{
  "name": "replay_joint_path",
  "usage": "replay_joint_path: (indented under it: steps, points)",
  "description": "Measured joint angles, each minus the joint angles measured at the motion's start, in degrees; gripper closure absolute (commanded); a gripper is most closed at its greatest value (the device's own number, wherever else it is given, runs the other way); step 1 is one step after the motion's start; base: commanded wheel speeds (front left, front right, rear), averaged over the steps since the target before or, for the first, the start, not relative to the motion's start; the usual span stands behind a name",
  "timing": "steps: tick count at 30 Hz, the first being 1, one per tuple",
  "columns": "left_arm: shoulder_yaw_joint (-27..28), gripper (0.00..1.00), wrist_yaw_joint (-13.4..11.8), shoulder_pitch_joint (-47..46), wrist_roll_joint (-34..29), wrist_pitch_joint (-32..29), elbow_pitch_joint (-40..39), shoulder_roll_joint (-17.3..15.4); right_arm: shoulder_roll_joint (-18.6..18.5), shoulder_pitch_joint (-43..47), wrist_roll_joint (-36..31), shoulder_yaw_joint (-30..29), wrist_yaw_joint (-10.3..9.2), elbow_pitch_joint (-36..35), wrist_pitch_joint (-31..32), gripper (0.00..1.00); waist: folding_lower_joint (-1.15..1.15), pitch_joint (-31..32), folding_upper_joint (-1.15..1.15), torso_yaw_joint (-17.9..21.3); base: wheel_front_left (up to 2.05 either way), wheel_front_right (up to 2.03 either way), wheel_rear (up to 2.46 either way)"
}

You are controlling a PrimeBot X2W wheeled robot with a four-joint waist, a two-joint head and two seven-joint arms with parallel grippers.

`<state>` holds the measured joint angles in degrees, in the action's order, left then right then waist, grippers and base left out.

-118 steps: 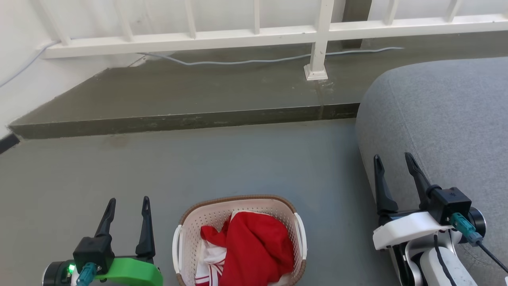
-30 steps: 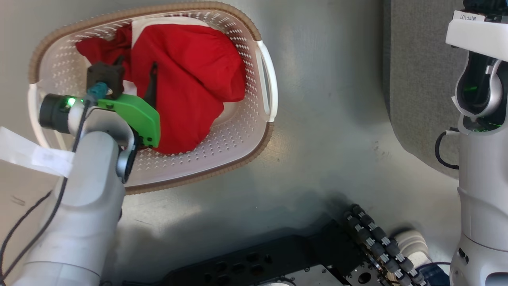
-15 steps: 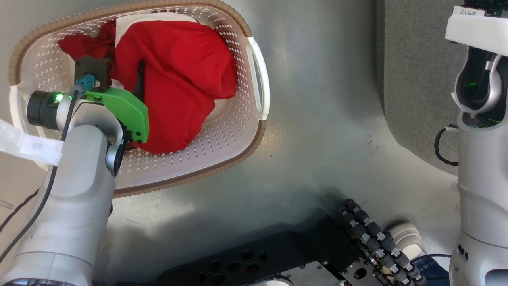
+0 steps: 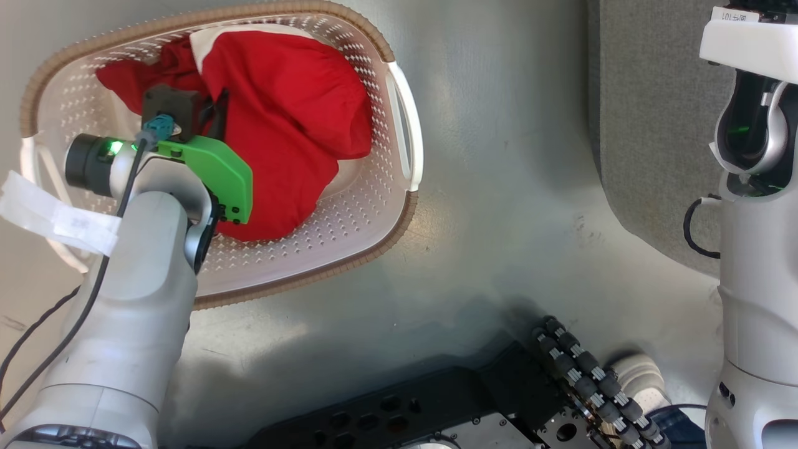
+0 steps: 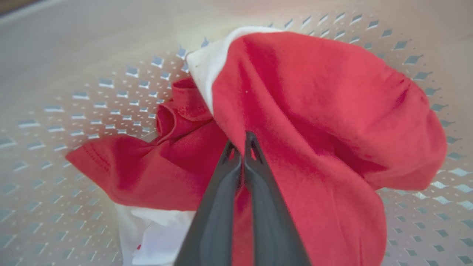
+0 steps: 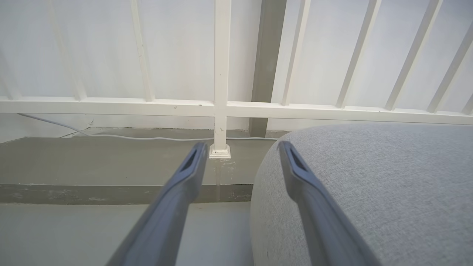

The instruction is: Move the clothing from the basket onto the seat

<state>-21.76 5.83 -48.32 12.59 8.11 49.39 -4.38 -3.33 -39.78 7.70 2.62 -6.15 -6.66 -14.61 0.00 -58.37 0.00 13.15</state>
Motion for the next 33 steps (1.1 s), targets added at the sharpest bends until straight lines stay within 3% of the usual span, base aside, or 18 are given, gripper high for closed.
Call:
replay_joint_path:
  steps: [18, 33]
  points:
    - [-4.3, 1.0, 1.1, -0.3, 0.3, 5.2, -1.9, 1.7, 0.0, 0.6, -1.7, -1.8, 0.09, 3.0, 0.0, 0.0, 0.0, 6.4, 0.0, -3.4, 0.0, 0.0, 0.0]
    - [-6.6, 1.0, 1.2, 1.5, 1.2, 6.1, -8.2, 2.2, -0.7, 6.6, -2.6, -3.1, 1.2, 7.3, 0.0, 0.0, 0.0, 17.5, 0.0, -7.2, 0.0, 0.0, 0.0]
